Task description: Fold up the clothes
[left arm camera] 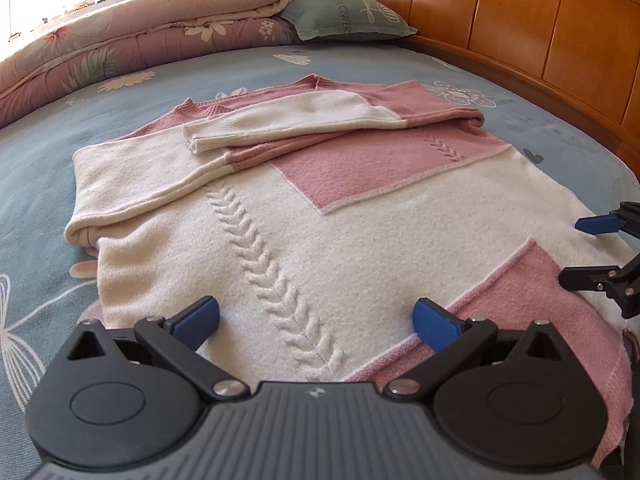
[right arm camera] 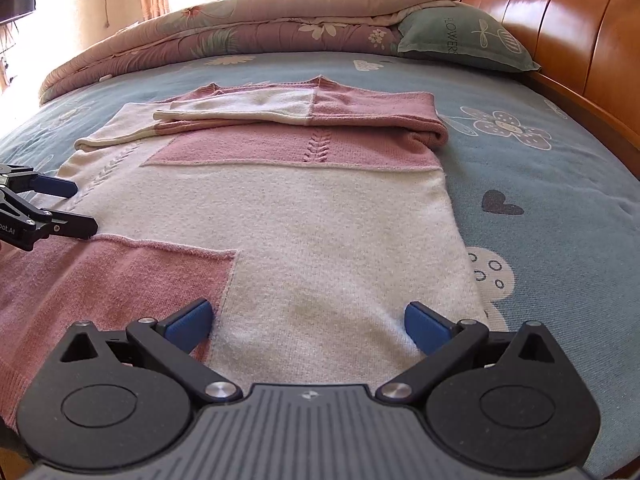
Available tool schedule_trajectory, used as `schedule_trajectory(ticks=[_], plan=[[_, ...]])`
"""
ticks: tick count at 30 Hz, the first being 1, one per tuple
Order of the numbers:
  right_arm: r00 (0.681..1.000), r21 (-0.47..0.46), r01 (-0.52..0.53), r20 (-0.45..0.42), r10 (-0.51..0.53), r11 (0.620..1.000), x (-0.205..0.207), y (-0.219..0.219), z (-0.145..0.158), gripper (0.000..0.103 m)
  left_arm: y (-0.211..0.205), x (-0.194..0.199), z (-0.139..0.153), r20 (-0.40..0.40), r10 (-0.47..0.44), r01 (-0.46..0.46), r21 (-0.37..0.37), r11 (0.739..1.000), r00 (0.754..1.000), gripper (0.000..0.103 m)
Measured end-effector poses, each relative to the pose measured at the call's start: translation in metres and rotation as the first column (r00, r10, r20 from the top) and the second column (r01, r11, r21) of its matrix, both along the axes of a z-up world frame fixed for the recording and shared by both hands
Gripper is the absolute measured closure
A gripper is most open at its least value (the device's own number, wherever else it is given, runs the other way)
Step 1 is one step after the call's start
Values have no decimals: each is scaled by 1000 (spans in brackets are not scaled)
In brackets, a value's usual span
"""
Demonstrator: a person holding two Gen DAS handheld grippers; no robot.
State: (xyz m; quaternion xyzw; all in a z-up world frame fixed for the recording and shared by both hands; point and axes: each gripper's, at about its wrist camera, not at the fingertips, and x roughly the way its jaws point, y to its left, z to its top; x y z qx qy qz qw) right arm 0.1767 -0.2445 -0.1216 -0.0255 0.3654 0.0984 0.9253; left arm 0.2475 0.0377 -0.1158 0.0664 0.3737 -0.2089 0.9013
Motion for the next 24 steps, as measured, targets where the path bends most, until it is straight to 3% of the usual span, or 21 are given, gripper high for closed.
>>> schedule_trajectory(ticks=[6,11,15,17,24], plan=[[999,-57,-42,-4,42,997,-7,6,5,0,-7,-11,17,-55,29,-31,-29,999,998,1],[996,-112,-92,3,93,989,-18,13,9,0,-35,-1,53,-73,-30,24,-86,996,997,1],[992,-98,-119,22,121,988,-26,10,16,0,-76,26,78,-116,-111,87,-197,977,987,1],[991,-71,-123,34,126,990,-28,5,19,0,-104,47,82,-158,-164,117,-274,955,974,1],[990,17,-130,62,128,991,-36,-11,28,0,-188,123,62,-271,-233,119,-380,917,934,1]])
